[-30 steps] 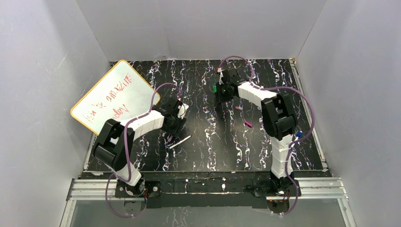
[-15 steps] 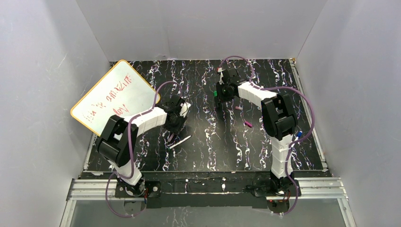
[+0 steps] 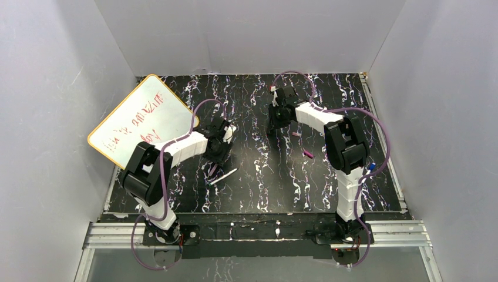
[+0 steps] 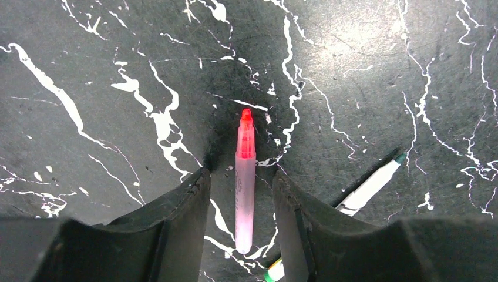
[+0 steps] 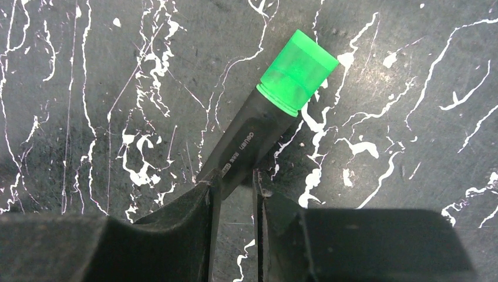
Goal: Insert the pens into the pen caps
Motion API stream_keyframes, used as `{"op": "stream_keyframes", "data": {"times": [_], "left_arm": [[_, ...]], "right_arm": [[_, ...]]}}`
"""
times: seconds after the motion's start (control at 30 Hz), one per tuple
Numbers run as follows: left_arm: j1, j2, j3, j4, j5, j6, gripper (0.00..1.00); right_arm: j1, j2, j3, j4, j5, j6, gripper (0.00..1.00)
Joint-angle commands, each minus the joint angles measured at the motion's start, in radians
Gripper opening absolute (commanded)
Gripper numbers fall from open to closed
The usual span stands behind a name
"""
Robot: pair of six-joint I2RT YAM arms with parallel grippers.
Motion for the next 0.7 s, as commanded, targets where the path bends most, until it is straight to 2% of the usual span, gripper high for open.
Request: {"op": "stream_keyframes", "data": {"times": [0.0,0.47,0.67], "left_arm": [[-0.004,-0.007,-0.053,-0.089,-0.035,-0.04,0.43],[-0.004,0.013,-0.053,-0.21,-0.02,-0.083,0.42],[-0.004,0.093,-0.052,-0.222,0.044,-0.083,0.3]], "right_arm": [[0.003,-0.048,-0.018,0.007,-0.002,-0.016,0.34],[0.001,-0.117,-0.066,0.035,-0.011,-0.018,0.34],[0.001,-0.141,-0.079,0.035,-0.007,-0.027,0.34]]}}
